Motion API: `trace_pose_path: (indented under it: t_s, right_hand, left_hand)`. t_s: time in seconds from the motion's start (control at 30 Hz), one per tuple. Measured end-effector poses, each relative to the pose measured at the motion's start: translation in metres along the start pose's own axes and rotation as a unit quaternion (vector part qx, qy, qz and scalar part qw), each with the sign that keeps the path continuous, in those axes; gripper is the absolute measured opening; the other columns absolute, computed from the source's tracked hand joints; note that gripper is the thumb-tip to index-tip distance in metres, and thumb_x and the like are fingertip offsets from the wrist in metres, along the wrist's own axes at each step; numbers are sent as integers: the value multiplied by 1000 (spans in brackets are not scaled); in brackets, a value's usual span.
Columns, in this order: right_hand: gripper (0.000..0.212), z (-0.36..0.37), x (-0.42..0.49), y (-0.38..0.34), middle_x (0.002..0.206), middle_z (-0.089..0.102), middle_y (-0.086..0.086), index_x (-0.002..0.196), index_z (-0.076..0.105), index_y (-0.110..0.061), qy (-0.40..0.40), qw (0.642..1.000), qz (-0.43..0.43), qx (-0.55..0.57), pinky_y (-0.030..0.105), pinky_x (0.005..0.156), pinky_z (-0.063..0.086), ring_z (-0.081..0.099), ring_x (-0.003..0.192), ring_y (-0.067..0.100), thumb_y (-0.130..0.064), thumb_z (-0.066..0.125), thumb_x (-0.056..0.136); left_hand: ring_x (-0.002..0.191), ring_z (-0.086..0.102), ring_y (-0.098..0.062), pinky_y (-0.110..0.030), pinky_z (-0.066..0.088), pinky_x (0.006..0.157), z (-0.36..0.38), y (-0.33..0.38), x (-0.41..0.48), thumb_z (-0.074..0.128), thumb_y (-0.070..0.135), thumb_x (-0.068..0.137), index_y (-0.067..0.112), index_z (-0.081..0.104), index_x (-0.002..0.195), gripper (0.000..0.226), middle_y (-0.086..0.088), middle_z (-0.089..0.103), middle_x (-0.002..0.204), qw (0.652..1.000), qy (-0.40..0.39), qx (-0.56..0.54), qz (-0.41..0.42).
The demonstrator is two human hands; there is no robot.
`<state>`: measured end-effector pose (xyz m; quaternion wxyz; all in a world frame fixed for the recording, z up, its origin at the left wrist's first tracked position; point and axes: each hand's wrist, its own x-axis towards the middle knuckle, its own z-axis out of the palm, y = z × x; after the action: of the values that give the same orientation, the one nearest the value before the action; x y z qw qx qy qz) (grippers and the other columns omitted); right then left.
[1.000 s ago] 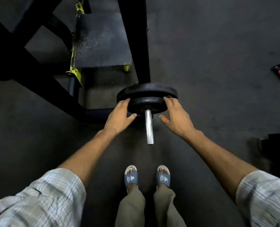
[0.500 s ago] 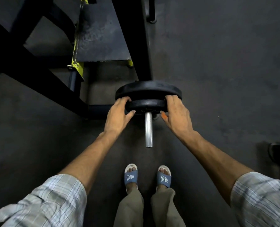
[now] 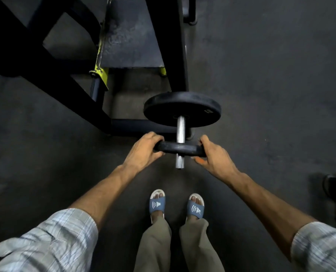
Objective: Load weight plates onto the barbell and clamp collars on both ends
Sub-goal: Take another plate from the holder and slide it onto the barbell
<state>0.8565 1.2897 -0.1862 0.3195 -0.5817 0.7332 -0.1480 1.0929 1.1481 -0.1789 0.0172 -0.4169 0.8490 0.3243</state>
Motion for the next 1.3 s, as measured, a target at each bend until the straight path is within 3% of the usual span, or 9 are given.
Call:
trace_pose_path:
  t_s: [0.13,0.2,0.4,0.67,0.77,0.83,0.9,1.0,1.3]
  right_hand:
    - [39,13,-17,-5,108,62,1,118,45,-21,2,1000,-3,-6,39,75,49,62,94,26,-22,72,90]
    - [37,12,-24,-7,106,61,-1,116,46,-21,-9,1000,-11,-7,37,73,45,63,95,28,-18,70,89]
    - [34,8,-80,-40,104,63,-3,113,46,-25,-77,995,-55,-22,35,73,47,64,91,23,-22,71,89]
    - [41,-35,-153,-179,107,69,-5,120,55,-24,-80,980,-183,-23,38,75,53,67,94,21,-25,74,84]
    - [41,-49,-183,-245,102,67,-12,120,56,-27,-76,969,-237,4,41,73,55,64,86,12,-31,72,82]
    - [41,-56,-203,-288,100,65,-16,121,58,-27,-73,961,-266,20,42,72,55,61,83,5,-34,73,83]
    - [42,-56,-224,-333,101,68,-14,123,61,-26,-74,951,-297,35,43,73,55,64,85,6,-37,76,85]
    - [43,-53,-252,-399,100,72,-10,123,64,-27,-76,939,-328,64,46,74,56,70,87,15,-42,78,85]
    - [42,-34,-305,-574,104,77,-5,124,70,-15,-55,890,-433,129,44,80,59,75,97,10,-27,86,87]
  left_hand:
    - [97,68,-28,-38,54,81,8,4,-20,75,18,80,22,58,117,41,-4,70,106,999,-22,6,-36]
    - [99,70,-31,-38,55,81,10,8,-36,77,22,80,23,62,118,41,-6,73,105,998,-28,9,-57]
    - [102,72,-21,-36,56,89,12,22,-133,78,27,82,28,67,122,42,0,77,107,992,-14,-46,-115]
    - [100,73,-18,-36,57,86,-75,46,-306,78,32,79,27,67,121,44,3,76,109,983,117,-60,-128]
    - [107,72,-20,-35,57,92,-115,52,-382,78,30,82,20,66,128,48,1,74,120,974,188,-48,-114]
    - [114,68,-16,-27,51,101,-137,53,-428,80,25,84,17,66,131,50,1,71,127,960,244,-56,-122]
    - [118,65,-11,-21,47,104,-158,50,-475,80,22,86,17,64,135,52,4,69,131,946,293,-67,-119]
    - [122,64,-10,-26,49,105,-188,40,-536,78,19,90,18,61,140,53,4,67,134,927,355,-73,-97]
    - [125,60,-15,-21,44,110,-279,-7,-666,71,2,91,11,54,146,58,-5,63,137,878,473,-22,-76]
